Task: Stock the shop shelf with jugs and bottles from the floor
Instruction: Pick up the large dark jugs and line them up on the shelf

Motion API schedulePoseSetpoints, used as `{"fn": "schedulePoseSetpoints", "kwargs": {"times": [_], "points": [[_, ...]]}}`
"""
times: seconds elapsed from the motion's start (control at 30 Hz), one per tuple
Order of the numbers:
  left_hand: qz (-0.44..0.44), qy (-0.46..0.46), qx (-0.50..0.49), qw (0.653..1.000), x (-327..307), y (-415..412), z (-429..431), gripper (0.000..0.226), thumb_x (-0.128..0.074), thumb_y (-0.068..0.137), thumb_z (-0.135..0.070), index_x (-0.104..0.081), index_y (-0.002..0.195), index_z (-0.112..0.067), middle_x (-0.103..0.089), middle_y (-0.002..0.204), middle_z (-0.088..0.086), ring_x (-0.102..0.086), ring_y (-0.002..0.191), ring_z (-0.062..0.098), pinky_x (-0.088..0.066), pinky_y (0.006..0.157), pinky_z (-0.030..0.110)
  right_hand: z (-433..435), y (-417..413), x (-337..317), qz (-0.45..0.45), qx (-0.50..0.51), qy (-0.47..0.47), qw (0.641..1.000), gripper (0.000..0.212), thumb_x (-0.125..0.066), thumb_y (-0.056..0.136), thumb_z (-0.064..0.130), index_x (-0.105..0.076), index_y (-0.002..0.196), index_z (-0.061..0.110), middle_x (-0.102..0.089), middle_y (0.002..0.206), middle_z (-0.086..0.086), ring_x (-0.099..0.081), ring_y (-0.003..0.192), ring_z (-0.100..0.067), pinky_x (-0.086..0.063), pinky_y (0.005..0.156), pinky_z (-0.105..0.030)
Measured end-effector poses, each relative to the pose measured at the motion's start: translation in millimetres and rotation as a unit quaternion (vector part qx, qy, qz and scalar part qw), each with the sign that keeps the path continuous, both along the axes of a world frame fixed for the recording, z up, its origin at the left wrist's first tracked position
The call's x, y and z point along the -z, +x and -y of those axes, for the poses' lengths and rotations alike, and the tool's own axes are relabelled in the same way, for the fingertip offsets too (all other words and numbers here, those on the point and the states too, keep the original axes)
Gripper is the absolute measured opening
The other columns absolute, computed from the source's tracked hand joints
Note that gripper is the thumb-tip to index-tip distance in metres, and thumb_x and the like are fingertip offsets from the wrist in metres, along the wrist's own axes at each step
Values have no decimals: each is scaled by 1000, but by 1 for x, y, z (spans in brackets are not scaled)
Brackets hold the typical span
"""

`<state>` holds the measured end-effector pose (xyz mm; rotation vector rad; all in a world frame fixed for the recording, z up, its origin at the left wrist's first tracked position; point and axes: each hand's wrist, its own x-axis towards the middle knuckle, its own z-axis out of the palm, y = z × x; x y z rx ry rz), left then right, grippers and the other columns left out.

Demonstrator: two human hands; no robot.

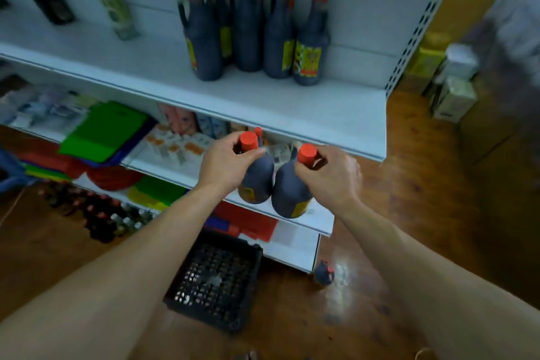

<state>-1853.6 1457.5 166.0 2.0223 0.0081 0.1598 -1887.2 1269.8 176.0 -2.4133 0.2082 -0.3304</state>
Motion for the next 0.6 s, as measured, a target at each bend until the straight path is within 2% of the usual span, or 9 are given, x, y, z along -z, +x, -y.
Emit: {"fn": "schedulePoseSetpoints", "kwargs": {"times": [0.07, 0.17, 0.27, 0.33, 0.47, 0.6], "points": [[32, 1, 4, 999, -34, 14, -10, 16, -77, 71, -37, -64, 78, -33, -69, 82, -2, -61, 80, 15, -53, 81, 42, -8, 13, -30, 29, 0, -1, 1000, 29, -66, 73, 43, -56, 68, 16, -58, 68, 0, -57, 73, -25, -36, 62, -29], [56, 17, 15, 998, -83, 35, -22, 16, -79, 72, -37, -66, 80, -30, -67, 77, -7, -64, 80, 16, -51, 76, 33, -16, 32, -66, 68, 3, 16, 998, 28, -66, 73, 44, -59, 69, 16, -62, 69, -1, -58, 73, -24, -40, 63, -31], [69, 13, 48, 996, -121, 55, -30, 12, -77, 79, -29, -67, 83, -32, -65, 78, -15, -59, 78, 3, -47, 74, 22, -20, 47, -93, 87, 8, 31, 996, 29, -66, 72, 47, -62, 71, 18, -63, 68, -1, -58, 72, -24, -40, 63, -29], [73, 20, 46, 996, -137, 68, -31, 11, -76, 80, -31, -67, 85, -30, -65, 78, -14, -59, 78, 1, -47, 72, 19, -21, 58, -106, 96, 4, 35, 995, 29, -66, 72, 47, -65, 75, 18, -64, 69, 0, -58, 73, -23, -43, 65, -30], [70, 13, 21, 997, -143, 102, -29, 11, -76, 79, -32, -66, 77, -31, -67, 78, -11, -64, 81, 8, -51, 73, 25, -23, 86, -116, 100, -3, 27, 995, 25, -67, 73, 44, -67, 75, 19, -62, 70, 0, -59, 79, -26, -47, 70, -34], [59, 14, 14, 998, -130, 134, -25, 11, -76, 79, -33, -67, 76, -26, -69, 76, -4, -66, 82, 15, -53, 74, 32, -20, 123, -117, 95, -17, 32, 995, 25, -68, 72, 45, -67, 76, 20, -68, 74, -1, -62, 81, -26, -51, 73, -36]]}}
